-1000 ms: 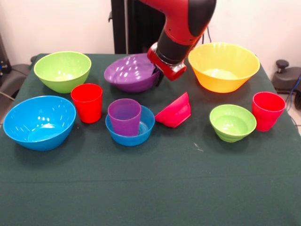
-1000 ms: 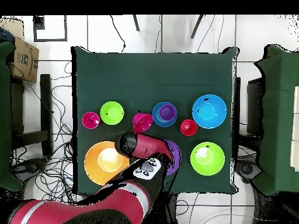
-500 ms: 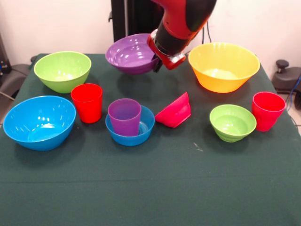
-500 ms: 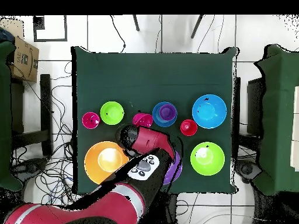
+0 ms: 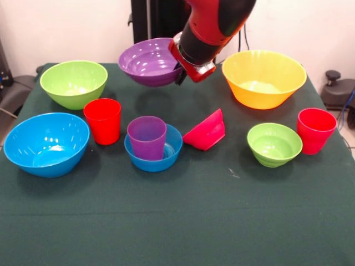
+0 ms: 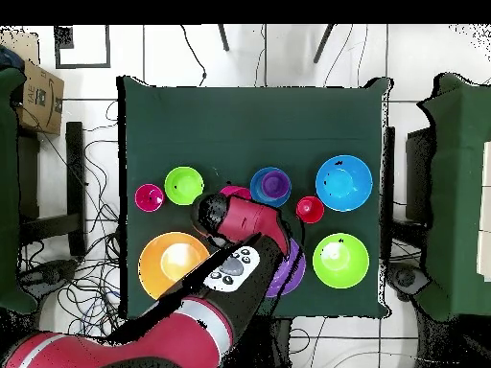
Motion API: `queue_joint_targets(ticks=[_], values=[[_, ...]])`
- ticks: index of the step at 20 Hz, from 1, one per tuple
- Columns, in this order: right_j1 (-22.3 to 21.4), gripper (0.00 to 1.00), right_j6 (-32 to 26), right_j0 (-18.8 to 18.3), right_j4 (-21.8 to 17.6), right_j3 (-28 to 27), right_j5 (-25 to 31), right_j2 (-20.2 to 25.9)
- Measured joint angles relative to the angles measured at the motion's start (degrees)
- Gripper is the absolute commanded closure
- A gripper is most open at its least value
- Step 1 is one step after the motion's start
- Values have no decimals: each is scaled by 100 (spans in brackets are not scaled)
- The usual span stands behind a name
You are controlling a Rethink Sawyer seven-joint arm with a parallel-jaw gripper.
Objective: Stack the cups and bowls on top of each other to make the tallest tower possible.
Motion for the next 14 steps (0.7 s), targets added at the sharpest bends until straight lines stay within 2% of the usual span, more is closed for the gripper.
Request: queue_joint_targets(ticks=[5, 14], values=[[89, 100, 0, 0, -1, -253, 182, -118], [103, 100, 0, 1, -2, -836, 1250, -314]])
